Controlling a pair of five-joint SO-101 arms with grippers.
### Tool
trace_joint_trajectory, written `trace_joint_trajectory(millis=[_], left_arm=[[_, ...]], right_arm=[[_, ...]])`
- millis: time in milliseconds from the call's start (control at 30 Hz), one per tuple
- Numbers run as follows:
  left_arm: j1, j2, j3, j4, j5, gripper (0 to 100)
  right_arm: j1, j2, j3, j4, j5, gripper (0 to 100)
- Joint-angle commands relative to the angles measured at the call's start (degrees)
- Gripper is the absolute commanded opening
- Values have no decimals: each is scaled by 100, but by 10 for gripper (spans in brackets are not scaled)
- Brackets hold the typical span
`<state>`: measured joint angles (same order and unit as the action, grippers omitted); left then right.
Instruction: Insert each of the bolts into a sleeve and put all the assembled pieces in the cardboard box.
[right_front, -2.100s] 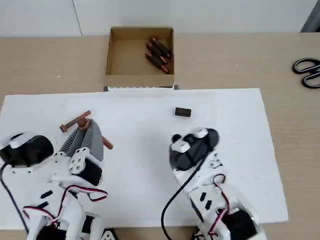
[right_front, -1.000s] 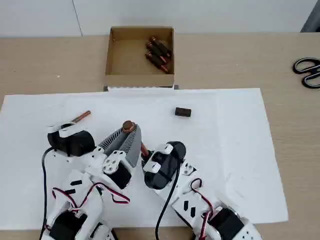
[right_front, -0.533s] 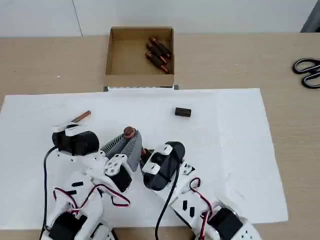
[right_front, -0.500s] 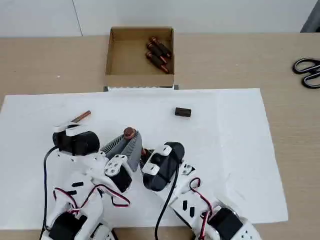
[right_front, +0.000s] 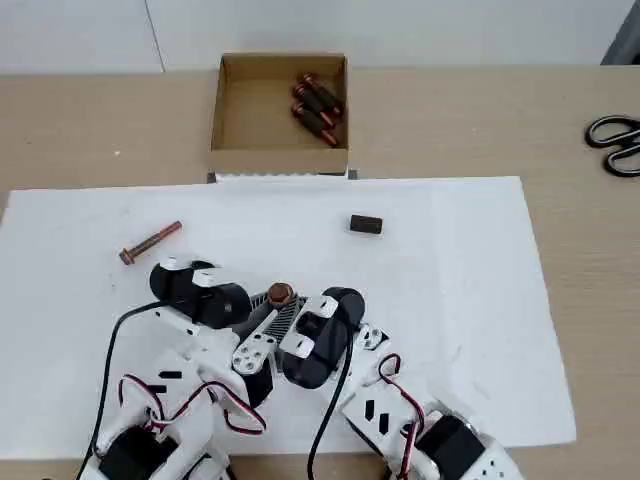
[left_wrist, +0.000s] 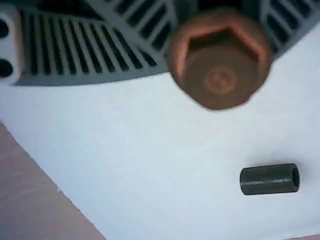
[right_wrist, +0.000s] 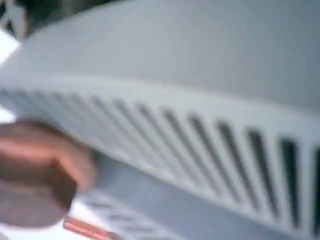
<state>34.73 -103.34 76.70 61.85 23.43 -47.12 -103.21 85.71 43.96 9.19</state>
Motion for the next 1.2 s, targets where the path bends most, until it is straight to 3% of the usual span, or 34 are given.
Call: trace_joint_trajectory(millis=[0, 300, 500, 900, 1167], left_arm=[[264, 53, 22, 202, -70, 6], [264, 53, 31, 202, -97, 9], [220, 53, 4, 510, -273, 109], [-976, 44, 66, 369, -1371, 115], [-1090, 18, 48, 352, -1389, 112]], right_arm=[[22, -66, -79, -224, 62, 4], [22, -57, -62, -189, 62, 4], [22, -48, -62, -180, 70, 4], [22, -48, 149, -180, 70, 4], [22, -57, 167, -180, 70, 4]])
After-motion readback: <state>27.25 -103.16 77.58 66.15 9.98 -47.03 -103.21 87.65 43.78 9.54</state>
